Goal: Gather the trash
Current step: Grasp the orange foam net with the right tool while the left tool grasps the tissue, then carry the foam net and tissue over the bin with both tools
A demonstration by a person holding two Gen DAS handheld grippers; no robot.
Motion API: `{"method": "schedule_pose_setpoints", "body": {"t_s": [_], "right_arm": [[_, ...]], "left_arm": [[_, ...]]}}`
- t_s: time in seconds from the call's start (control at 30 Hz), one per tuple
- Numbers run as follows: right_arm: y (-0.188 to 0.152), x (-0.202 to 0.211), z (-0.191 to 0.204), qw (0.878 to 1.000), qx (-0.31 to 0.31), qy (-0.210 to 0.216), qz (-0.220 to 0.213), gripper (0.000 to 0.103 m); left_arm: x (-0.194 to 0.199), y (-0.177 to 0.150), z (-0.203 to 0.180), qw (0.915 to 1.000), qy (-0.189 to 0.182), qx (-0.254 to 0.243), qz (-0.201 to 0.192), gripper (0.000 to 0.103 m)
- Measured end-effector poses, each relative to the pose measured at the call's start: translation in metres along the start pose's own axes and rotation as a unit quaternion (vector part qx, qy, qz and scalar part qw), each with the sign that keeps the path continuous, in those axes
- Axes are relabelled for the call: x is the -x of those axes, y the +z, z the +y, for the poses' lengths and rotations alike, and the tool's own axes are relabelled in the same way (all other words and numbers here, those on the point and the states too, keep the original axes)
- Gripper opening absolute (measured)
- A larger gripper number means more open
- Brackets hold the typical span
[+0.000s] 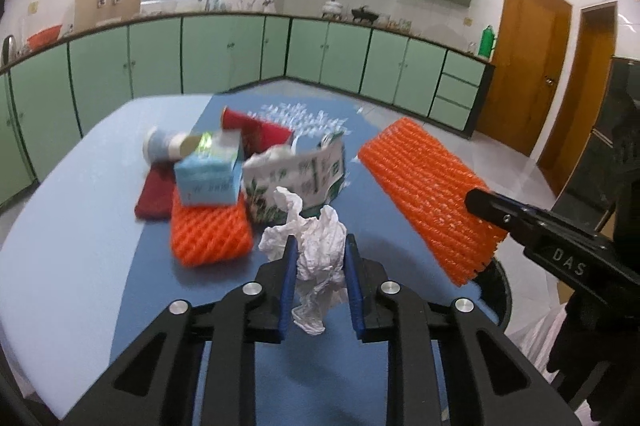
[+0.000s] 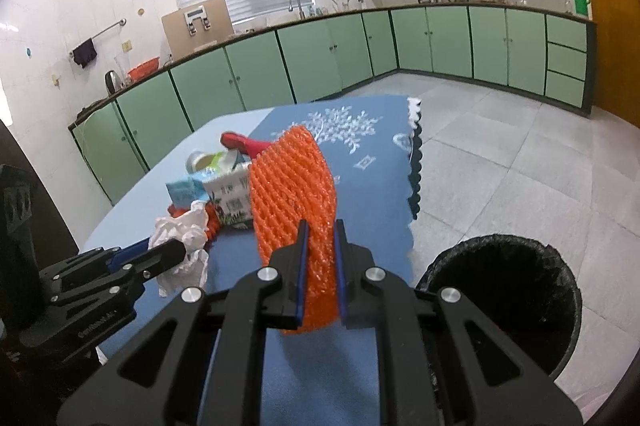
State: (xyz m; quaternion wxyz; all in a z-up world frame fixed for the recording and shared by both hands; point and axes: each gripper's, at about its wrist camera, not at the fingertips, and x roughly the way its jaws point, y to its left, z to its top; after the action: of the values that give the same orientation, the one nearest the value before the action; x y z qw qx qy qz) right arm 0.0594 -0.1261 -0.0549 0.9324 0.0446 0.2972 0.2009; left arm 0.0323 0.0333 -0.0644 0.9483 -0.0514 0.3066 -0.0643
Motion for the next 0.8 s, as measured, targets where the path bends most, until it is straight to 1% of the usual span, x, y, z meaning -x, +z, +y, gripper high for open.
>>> {"method": "schedule_pose_setpoints", "body": {"t_s": [0.2, 0.47, 0.67, 0.8], "right_arm": [[0.011, 0.017, -0.007, 1.0, -0.009, -0.015, -0.019, 0.011], [0.017, 0.036, -0.03, 0.998, -0.026, -0.045, -0.036, 0.011], [0.015, 0.049, -0.056, 0.995, -0.04, -0.074, -0.045, 0.011], [0.011, 0.059, -0.08, 0.992, -0.054, -0.102, -0.05, 0.011]], "left_arm": [[0.005, 0.022, -0.011, 0.9997, -0.011, -0.008, -0.022, 0.023], [0.0, 0.04, -0.03, 0.9987, -0.027, -0.017, -0.039, 0.023], [-0.011, 0.049, -0.054, 0.9975, -0.049, -0.029, -0.041, 0.023], [-0.022, 0.052, -0.072, 0.9962, -0.071, -0.037, -0.035, 0.023]]}}
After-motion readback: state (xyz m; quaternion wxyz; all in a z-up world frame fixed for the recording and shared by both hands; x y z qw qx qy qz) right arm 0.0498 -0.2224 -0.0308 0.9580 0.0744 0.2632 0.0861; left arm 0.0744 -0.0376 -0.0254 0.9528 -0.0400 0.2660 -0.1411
